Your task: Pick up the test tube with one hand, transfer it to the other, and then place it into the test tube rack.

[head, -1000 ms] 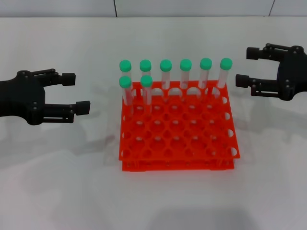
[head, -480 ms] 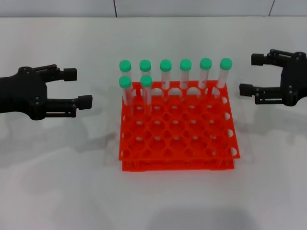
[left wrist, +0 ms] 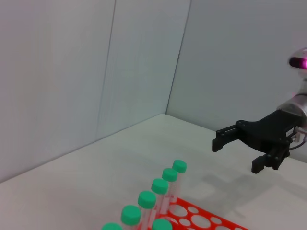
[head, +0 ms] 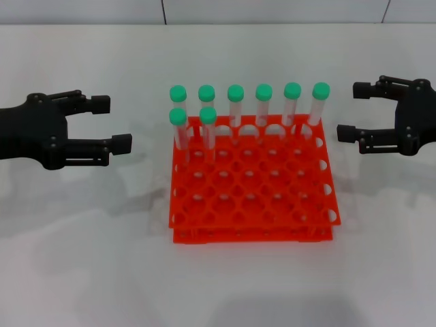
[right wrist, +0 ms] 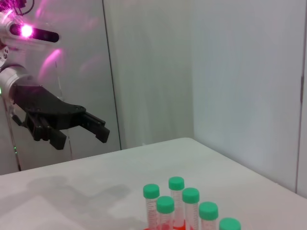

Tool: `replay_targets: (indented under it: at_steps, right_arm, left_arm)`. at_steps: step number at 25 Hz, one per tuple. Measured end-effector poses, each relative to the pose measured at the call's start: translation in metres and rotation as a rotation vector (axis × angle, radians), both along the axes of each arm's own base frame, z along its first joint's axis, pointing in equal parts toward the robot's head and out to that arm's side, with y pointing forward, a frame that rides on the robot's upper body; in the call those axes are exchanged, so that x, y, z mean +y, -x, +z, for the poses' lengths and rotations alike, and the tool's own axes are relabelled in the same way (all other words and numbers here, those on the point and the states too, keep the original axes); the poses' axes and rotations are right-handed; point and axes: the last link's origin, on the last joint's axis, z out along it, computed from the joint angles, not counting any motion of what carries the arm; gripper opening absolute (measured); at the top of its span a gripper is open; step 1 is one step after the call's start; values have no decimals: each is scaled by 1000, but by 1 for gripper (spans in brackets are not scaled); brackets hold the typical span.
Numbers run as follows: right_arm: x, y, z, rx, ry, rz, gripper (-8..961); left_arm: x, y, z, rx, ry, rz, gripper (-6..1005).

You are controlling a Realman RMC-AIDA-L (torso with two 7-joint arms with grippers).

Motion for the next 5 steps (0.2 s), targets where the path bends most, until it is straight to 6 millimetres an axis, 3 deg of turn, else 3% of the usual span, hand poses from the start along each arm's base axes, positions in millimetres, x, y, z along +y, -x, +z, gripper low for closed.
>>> replay_targets:
  at_steps: [5]
  right_arm:
    - [-1,0,-1,0,5,3,860]
  left_arm:
    - [-1,0,0,0,1,1,888]
